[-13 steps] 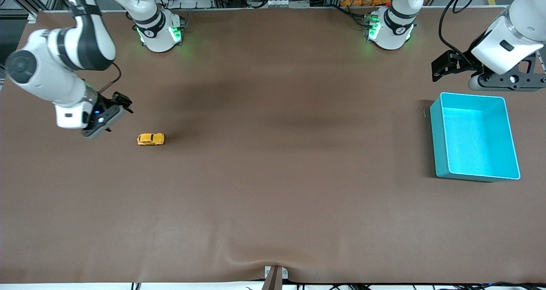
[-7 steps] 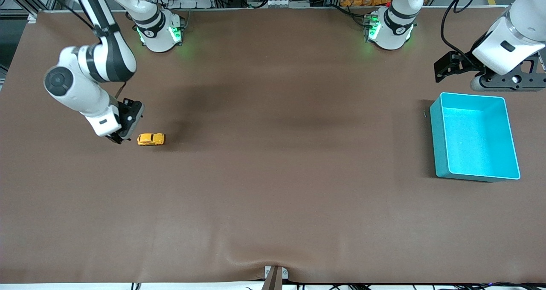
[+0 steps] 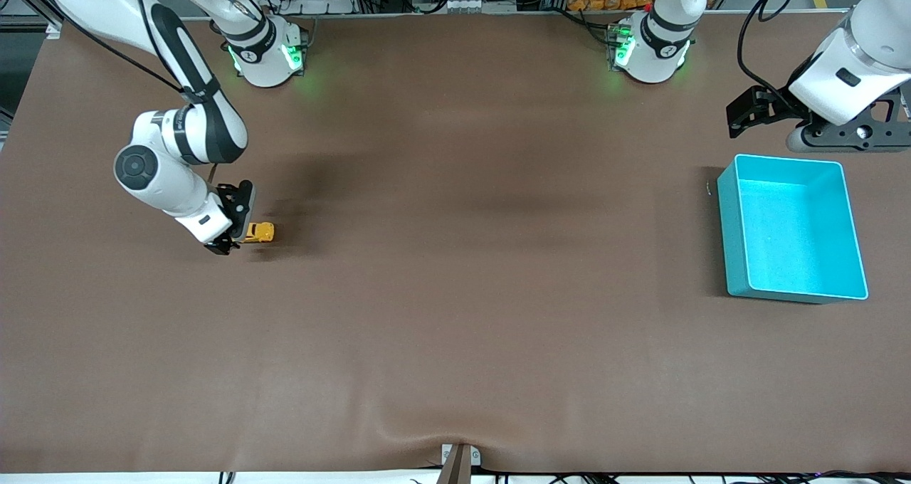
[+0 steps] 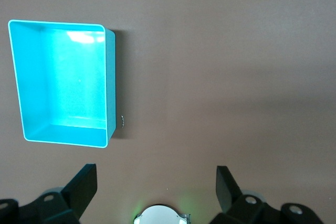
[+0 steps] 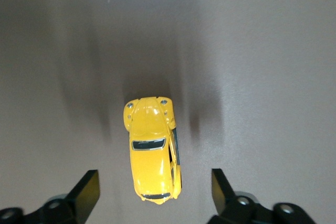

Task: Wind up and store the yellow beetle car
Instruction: 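Close the right gripper on the yellow car, pressing it onto the table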

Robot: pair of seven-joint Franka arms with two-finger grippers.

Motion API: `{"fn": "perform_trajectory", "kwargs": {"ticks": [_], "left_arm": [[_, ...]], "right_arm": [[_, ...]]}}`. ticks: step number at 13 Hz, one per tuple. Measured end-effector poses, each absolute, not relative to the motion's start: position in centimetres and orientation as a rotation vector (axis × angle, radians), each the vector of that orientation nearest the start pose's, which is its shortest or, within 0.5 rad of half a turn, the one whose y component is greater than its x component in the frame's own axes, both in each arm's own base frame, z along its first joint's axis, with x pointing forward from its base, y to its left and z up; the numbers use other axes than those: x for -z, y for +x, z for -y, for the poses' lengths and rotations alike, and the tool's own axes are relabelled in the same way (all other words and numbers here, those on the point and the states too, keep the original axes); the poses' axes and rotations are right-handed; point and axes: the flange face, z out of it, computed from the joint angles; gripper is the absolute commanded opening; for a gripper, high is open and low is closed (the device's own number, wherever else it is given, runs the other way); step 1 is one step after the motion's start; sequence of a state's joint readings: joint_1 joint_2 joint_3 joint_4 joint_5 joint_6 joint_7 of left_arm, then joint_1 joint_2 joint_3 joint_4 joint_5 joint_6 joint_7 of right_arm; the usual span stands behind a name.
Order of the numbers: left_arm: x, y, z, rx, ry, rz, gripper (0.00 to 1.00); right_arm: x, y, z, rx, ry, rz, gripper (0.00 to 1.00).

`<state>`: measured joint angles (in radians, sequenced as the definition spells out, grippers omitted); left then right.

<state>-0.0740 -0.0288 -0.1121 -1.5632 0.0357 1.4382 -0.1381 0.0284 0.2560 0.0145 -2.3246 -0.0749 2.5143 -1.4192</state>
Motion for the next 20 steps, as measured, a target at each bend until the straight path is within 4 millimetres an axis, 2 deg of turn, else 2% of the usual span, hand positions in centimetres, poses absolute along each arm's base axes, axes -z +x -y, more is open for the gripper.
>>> {"fn": "perform_trajectory", "kwargs": {"ticks": [6,10,14,16,19,20], "left_arm": [[-63.3,52.3,9.6,-0.137,-3.084,-0.070,1.00],[-63.1,52.4,9.5,-0.141,-3.084,-0.070,1.00],[-62.7,52.6,9.6,-0.153,-3.083,-0.070,1.00],[-62.7,52.7,9.5,-0.153,-3.083,-0.068,1.00],[-62.7,52.7,9.4,-0.153,-3.083,-0.064,1.00],[-62.6,52.7,9.4,-0.153,-3.083,-0.064,1.00]], "right_arm": [[-21.5,51.3,-2.3,-0.153,-2.224,2.210,0.71],[-20.5,51.3,-2.4,-0.146,-2.221,2.213,0.61],[-19.9,51.3,-2.5,-0.140,-2.218,2.218,0.57],[-19.5,51.3,-2.6,-0.142,-2.214,2.219,0.52],[-19.3,51.2,-2.7,-0.143,-2.210,2.221,0.33],[-19.4,51.2,-2.7,-0.143,-2.209,2.222,0.31]]}}
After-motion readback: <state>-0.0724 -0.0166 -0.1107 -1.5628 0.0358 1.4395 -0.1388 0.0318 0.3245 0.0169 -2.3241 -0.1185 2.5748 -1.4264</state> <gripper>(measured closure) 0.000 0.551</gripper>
